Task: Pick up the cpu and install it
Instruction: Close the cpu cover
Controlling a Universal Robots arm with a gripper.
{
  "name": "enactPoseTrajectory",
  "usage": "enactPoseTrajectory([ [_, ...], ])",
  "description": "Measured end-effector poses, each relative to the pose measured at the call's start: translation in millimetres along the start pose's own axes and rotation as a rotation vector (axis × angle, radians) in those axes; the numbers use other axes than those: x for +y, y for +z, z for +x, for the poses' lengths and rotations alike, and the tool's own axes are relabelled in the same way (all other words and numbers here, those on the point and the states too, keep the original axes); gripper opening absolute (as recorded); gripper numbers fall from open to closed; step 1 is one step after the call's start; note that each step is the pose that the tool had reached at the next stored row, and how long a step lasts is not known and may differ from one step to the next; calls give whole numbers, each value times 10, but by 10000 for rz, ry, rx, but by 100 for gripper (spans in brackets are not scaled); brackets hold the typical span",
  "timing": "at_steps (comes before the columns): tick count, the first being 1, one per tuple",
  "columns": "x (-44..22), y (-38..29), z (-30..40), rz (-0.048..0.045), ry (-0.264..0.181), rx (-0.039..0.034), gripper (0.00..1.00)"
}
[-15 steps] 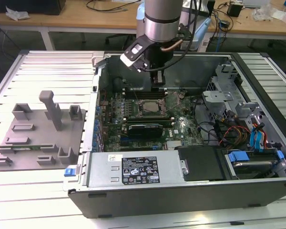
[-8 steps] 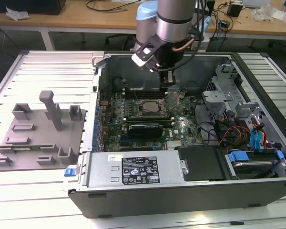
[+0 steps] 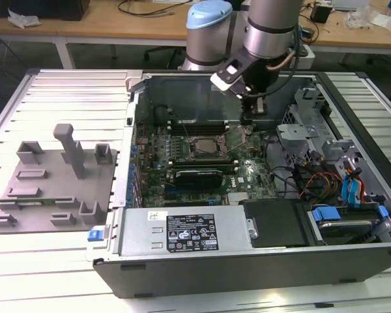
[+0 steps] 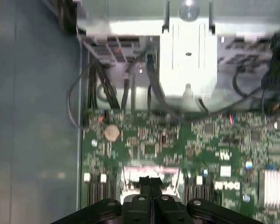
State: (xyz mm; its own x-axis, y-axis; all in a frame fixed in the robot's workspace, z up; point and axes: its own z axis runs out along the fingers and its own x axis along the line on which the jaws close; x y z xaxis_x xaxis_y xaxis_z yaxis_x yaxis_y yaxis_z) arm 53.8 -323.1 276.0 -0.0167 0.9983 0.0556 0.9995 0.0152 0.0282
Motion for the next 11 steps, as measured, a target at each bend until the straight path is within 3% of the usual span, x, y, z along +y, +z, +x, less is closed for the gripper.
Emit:
enactPoseTrajectory([
  [3, 200, 11, -3, 24, 2, -3, 11],
  [11, 240, 188, -14, 212, 34, -4, 11],
])
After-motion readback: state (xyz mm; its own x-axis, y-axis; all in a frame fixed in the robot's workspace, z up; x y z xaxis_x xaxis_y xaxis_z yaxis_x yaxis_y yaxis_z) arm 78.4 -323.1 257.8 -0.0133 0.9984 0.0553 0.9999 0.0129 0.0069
